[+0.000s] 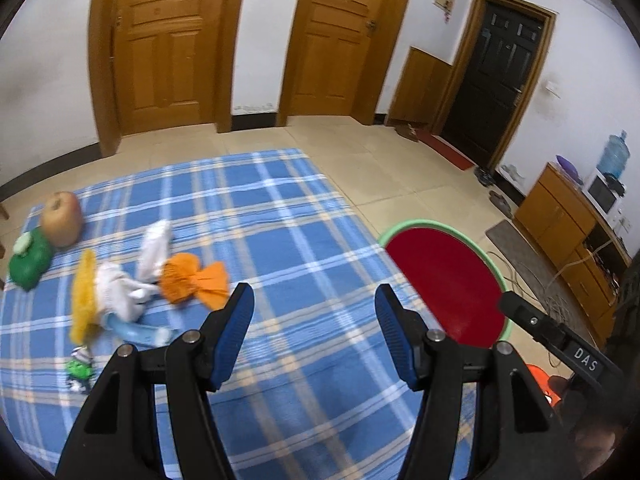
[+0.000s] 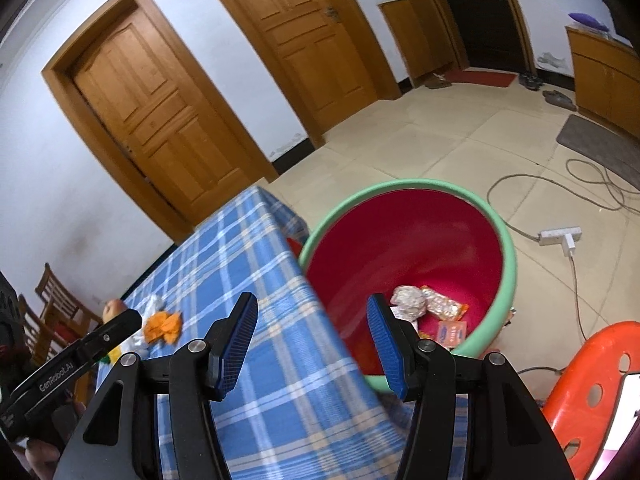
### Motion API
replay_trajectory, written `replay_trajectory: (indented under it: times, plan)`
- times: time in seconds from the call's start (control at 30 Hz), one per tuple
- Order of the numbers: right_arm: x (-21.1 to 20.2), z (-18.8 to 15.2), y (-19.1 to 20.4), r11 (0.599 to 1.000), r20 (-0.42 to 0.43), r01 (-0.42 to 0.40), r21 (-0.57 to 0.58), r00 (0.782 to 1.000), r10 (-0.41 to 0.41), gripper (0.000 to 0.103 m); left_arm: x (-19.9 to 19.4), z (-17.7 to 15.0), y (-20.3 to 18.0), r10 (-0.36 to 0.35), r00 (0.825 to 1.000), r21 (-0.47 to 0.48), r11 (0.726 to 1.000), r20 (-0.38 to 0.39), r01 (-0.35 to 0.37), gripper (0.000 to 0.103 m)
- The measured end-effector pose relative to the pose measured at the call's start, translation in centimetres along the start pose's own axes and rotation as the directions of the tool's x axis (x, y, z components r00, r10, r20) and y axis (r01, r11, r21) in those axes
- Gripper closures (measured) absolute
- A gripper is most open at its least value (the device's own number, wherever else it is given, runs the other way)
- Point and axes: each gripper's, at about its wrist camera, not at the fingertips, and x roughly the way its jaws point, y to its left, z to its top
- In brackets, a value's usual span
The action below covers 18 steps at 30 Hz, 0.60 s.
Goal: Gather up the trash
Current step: 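Move both open tools back over the table items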
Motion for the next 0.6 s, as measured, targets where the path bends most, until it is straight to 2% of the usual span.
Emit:
replay_trajectory:
  times: [0.37, 0.6]
  plan:
    - [0.6, -0.9, 4.0, 0.997, -0.045, -0.056, -0.055, 0.998, 0.054, 0.045, -2.1, -0.9, 6.0, 0.112, 0.994, -0.081, 0.991, 0.013, -0.111, 0.040]
    - [1.4, -1.4, 6.0, 0.993, -0.077, -0.076, -0.086, 0.995, 0.070, 0.045, -2.7, -1.3, 10.5, 0.211, 0.977, -0.118, 0.971, 0.003, -0.210, 0.040]
